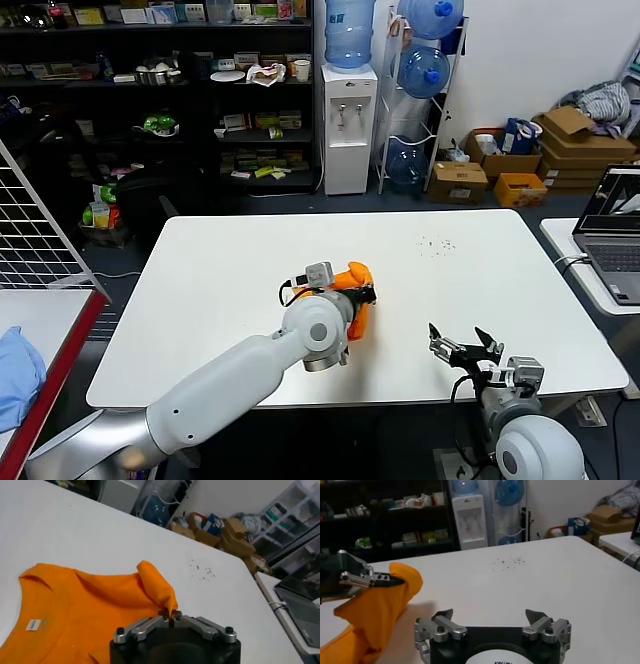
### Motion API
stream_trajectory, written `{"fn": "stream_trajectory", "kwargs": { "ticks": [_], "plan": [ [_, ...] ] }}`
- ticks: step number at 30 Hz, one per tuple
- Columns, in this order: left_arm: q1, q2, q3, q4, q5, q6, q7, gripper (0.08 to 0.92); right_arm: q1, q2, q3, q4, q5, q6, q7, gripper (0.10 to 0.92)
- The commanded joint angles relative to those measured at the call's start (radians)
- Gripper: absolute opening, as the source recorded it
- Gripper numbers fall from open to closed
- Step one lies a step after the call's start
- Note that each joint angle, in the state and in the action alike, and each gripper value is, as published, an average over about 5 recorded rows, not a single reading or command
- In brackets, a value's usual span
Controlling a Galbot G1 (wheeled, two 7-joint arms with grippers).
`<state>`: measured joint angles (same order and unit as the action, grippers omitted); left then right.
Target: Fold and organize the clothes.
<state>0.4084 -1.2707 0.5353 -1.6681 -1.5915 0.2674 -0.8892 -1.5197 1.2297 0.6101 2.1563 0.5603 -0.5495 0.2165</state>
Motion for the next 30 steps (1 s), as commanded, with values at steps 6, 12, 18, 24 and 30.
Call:
{"fn": "stream_trajectory", "kwargs": {
  "ticks": [6,12,18,24,30],
  "plan": [
    [0.032,0.018,-0.036,-0.124,0.215,-0.040,0.068,0.234,-0.076,-0.102,0.154,0.048,0.022,0.239,-0.200,0.921],
    [0.345,0.323,-0.212,-0.403,0.544,-0.062,0.329,0.407,-0.167,-0.164,0.211,0.059,0.043,0.333,-0.241,0.921],
    [0.945,0.478,-0.661,-0.477,0.920,-0.266,0.638,0.572,-0.225,-0.146,0.208,0.001,0.016,0.446,-0.256,0.921],
    [1.284,0.257,-0.939,-0.355,1.234,-0.584,0.896,0.745,-0.263,-0.092,0.222,-0.092,-0.089,0.588,-0.362,0.921],
    [1.353,0.004,-1.051,-0.311,1.390,-0.787,1.022,0.896,-0.282,0.023,0.221,-0.086,-0.209,0.672,-0.388,0.921]
  ]
}}
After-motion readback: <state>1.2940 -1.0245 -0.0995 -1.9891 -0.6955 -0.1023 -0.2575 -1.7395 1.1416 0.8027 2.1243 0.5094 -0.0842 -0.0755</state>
